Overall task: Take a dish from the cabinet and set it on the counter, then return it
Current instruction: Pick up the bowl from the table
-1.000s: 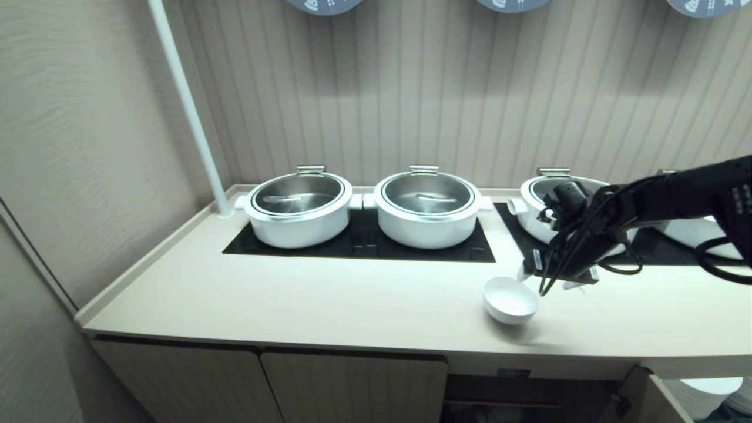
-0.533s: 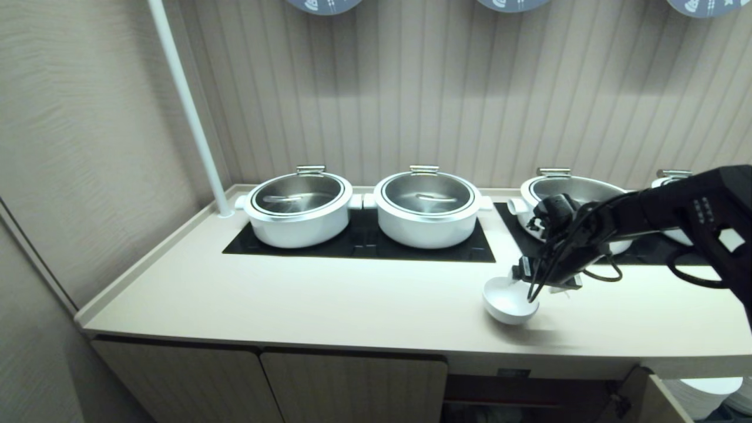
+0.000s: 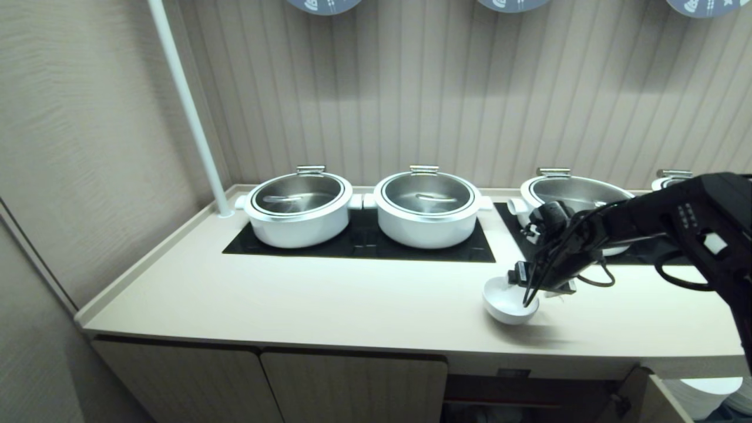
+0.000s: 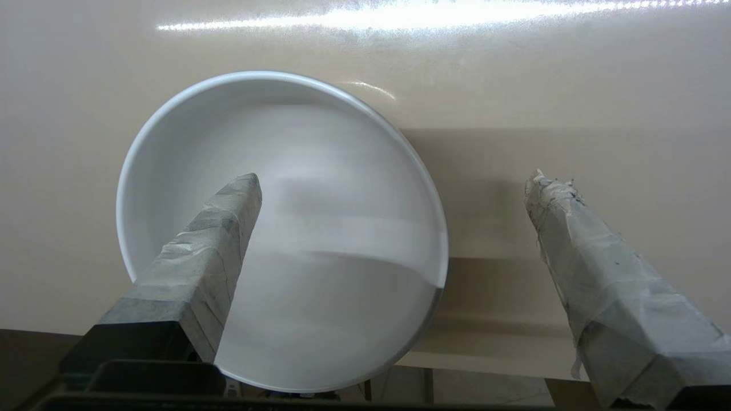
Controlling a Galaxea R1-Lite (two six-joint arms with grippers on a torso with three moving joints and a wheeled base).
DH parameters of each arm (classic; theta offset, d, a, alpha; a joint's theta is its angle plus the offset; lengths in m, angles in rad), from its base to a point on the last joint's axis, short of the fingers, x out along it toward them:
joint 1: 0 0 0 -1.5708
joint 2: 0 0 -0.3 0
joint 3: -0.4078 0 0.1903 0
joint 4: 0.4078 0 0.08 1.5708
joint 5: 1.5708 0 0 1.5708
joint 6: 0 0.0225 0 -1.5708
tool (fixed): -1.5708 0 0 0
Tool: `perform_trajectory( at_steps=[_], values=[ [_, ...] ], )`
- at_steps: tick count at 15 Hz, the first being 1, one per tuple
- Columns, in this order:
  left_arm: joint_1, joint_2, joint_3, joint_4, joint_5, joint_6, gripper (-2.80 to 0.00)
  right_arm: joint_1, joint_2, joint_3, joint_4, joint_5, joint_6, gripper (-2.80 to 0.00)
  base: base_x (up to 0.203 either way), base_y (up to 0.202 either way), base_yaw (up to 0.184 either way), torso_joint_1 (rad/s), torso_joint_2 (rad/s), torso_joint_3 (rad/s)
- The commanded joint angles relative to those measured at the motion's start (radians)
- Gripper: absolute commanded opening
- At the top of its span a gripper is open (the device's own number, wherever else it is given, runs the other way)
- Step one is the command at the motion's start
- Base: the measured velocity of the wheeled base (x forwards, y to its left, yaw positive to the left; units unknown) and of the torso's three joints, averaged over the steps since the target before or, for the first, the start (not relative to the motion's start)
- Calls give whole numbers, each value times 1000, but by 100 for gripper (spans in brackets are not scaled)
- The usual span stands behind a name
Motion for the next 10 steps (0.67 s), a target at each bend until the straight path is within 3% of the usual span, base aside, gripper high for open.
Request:
perform_trajectory(
  at_steps=[1, 10],
  values=[
    [0, 0, 0, 0, 0, 0, -280, 1, 1, 2, 3, 0, 1, 0, 0, 0, 0, 0, 0, 0],
    [0, 0, 0, 0, 0, 0, -280, 1, 21, 2, -1, 0, -48, 0, 0, 0, 0, 0, 0, 0]
  ],
)
